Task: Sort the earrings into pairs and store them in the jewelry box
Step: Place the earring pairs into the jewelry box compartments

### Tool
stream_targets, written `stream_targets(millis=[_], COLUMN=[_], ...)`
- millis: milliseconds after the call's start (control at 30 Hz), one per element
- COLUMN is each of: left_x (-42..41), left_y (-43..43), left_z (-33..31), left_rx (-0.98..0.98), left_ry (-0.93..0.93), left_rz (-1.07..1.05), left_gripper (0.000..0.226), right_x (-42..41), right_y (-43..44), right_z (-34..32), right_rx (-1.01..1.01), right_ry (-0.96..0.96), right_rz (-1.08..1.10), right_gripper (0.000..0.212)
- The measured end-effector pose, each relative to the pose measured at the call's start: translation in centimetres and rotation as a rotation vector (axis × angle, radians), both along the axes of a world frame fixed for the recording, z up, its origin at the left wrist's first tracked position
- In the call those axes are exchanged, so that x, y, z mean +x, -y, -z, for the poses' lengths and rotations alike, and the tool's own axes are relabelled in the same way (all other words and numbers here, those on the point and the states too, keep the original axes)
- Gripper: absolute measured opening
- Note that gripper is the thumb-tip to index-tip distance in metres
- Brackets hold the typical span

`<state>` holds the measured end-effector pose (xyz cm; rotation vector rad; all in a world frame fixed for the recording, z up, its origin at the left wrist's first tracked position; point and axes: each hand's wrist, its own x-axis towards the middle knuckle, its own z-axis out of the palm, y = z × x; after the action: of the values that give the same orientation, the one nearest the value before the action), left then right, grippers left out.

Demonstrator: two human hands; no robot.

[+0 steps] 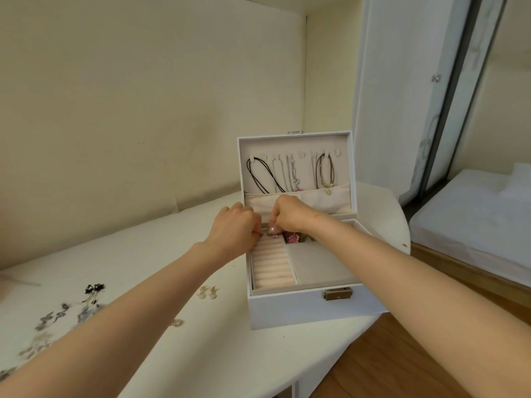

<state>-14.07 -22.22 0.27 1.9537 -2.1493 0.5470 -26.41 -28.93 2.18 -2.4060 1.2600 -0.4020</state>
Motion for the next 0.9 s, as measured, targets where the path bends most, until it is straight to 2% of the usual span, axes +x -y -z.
stream_targets(millis=[133, 267, 500, 667, 800, 900], left_x=[0.3, 0.4, 0.8, 1.3, 1.2, 1.2], left_y=[-0.1, -0.4, -0.6, -1.3, -1.7, -1.7], left_z=[-0.7, -1.0, -1.2, -0.4, 0.0, 0.1], left_rx=[0.083, 0.090, 0.085, 0.081, 0.079, 0.080], left_ry=[-0.003, -0.038, -0.062, -0.034, -0.012, -0.013], left_rz=[0.024, 0.046, 0.092, 0.155, 0.185, 0.185], left_gripper=[0.022, 0.024, 0.037, 0.042, 0.082, 0.073], right_x=[0.5, 0.1, -1.9, -2.3, -2.2, -2.0], right_y=[0.2, -0.2, -0.7, -0.4, -0.5, -0.9], right_z=[0.3, 0.6, 0.5, 1.6, 1.5, 1.4], right_rx=[-0.094, -0.232, -0.139, -0.208, -0.251, -0.266], right_ry=[-0.052, -0.061, 0.048, -0.041, -0.028, -0.032], right_rz=[0.059, 0.038, -0.103, -0.168, -0.169, -0.197], right_gripper=[0.020, 0.009, 0.014, 0.024, 0.020, 0.018])
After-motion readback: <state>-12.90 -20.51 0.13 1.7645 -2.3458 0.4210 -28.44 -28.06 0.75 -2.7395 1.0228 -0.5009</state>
